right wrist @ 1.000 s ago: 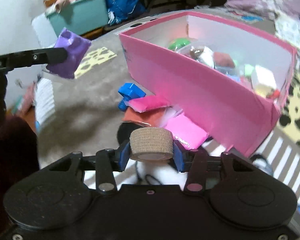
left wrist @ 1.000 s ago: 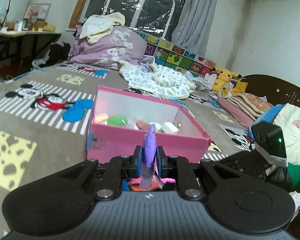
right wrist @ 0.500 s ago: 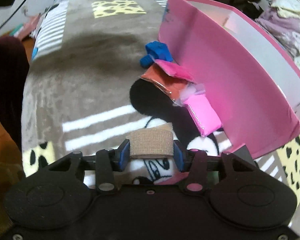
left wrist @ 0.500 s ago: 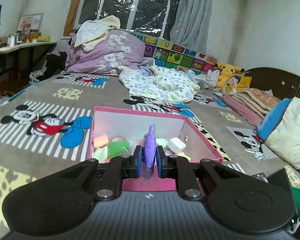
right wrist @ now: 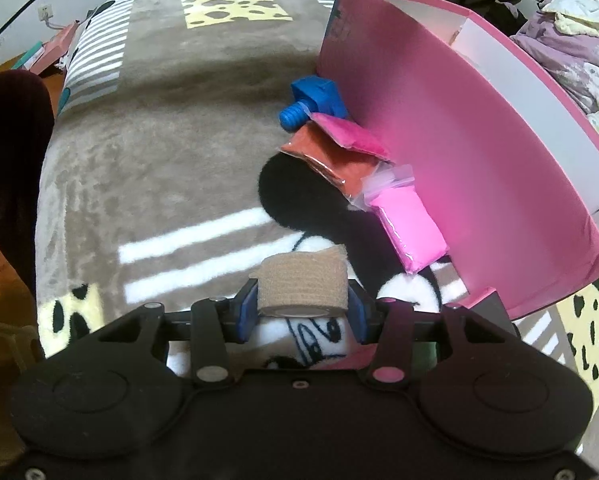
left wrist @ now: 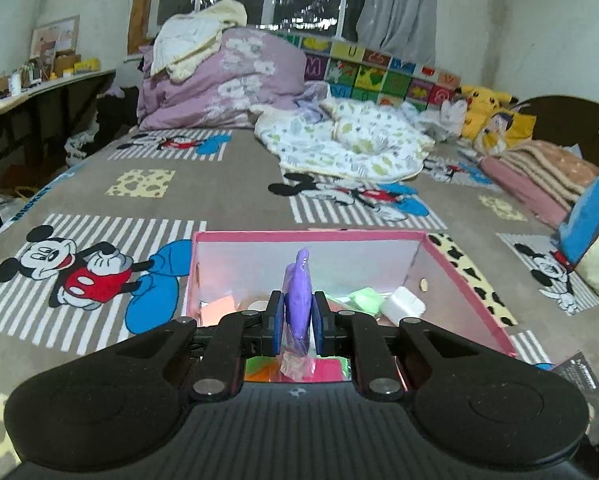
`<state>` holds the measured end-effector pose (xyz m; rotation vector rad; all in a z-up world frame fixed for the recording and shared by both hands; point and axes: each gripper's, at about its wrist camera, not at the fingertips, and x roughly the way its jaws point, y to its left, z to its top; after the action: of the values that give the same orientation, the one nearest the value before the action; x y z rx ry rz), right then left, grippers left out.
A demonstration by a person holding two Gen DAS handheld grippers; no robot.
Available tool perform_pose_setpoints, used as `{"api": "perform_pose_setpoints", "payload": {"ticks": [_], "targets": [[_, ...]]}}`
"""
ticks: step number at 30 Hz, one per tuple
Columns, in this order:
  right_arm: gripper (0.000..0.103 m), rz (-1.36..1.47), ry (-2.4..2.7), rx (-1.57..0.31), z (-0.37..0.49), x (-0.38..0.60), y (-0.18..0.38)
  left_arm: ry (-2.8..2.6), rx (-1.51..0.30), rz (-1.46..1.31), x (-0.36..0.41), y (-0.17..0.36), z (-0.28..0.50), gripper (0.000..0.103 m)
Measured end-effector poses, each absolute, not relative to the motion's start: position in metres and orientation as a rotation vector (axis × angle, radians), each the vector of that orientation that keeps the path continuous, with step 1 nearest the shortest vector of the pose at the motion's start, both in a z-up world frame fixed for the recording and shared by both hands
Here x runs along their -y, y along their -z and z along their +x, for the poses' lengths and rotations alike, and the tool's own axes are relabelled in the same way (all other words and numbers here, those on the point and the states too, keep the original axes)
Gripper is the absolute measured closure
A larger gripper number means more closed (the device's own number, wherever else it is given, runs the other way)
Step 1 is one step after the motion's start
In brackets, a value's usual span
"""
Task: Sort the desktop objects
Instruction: 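Lower the purple packet into the pink box and open the left tool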
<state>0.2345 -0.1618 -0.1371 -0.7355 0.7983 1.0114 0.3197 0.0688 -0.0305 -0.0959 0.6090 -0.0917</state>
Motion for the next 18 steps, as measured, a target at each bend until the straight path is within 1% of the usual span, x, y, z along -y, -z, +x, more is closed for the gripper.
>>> {"api": "perform_pose_setpoints", "payload": {"ticks": [7,14,18], "targets": [[0.058,-0.721,-1.012,-0.798,0.235,0.162,0.137,0.07,-0.679,-0.083,-0.068,0.041,0.362,0.089],[0.058,-0.715,-1.011,-0.797,0.234,0.163,0.137,0.021,-0.751,0.095,-0.054,0.056,0.398,0.089],[0.058,-0.703,-1.013,-0.8,0.235,0.164,0.136,0.006,-0.787,0.136,-0.051,0.068,0.412,0.089]]}}
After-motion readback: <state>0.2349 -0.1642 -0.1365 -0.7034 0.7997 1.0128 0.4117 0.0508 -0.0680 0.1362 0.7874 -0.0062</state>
